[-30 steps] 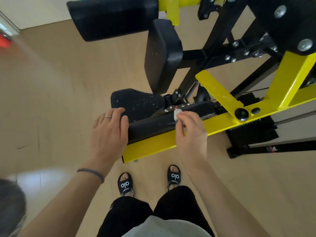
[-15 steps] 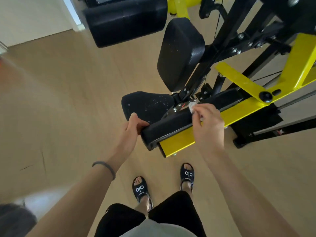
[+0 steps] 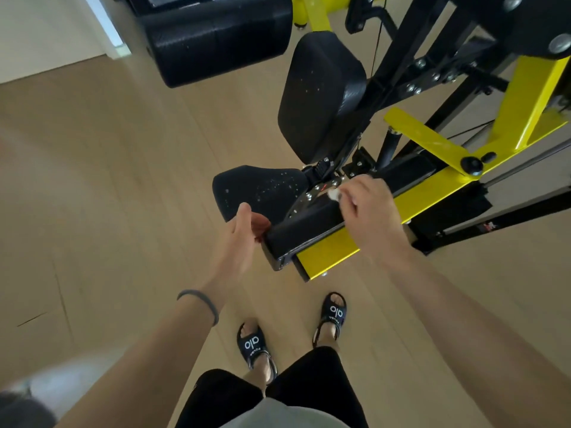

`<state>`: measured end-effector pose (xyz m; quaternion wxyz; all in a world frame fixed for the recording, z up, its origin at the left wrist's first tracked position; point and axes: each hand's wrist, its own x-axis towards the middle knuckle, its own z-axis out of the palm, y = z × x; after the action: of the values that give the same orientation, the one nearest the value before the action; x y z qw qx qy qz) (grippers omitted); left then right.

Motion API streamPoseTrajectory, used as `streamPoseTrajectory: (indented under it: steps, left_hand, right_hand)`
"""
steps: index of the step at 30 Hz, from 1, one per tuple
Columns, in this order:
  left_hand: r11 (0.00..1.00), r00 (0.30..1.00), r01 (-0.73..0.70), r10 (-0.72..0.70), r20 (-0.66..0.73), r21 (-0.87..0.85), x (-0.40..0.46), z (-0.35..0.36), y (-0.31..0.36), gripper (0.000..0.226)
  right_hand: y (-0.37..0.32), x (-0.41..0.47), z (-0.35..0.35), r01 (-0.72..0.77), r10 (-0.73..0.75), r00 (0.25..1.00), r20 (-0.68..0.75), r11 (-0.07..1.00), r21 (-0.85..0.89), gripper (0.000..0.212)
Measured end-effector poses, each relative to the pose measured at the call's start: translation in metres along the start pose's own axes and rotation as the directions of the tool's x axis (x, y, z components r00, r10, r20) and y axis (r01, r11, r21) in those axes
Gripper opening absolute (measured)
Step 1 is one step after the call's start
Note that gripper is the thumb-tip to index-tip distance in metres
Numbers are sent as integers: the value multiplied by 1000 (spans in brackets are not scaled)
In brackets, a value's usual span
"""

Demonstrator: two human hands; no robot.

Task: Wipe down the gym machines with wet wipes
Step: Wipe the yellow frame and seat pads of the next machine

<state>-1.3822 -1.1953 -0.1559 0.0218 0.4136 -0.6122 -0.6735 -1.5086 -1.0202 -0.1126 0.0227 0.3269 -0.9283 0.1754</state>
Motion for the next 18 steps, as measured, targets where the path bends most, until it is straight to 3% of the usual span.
streamPoseTrajectory:
  steps: [2, 5, 7, 11, 16, 18]
  left_hand:
    - [1000, 1000, -2, 2, -18, 19, 2, 2, -5, 53]
    - [1000, 997, 0, -1, -74, -12, 2, 8, -7, 50]
    - [998, 991, -5, -3, -137, -59, 1, 14, -3, 45]
    - [973, 947, 102, -159, -278, -207, -1, 22, 5, 49]
    - [954, 881, 160, -254, -400, -255, 0, 39, 15, 48]
    - [959, 858, 222, -278, -431, -177, -3, 50, 17, 46]
  right_hand:
    - [-6, 3, -4, -106, 103, 993, 51, 993, 48, 20]
    - [-60, -2, 8, 60, -99, 959, 265, 986, 153, 21]
    - [-90, 4, 15, 146, -231, 874, 428, 964, 222, 25]
    - [-96, 44, 22, 63, -253, 627, 737, 959, 276, 24]
    - [-47, 95, 32, 159, -257, 455, 852, 965, 207, 18]
    - [-1, 119, 27, 159, -191, 395, 898, 978, 138, 18]
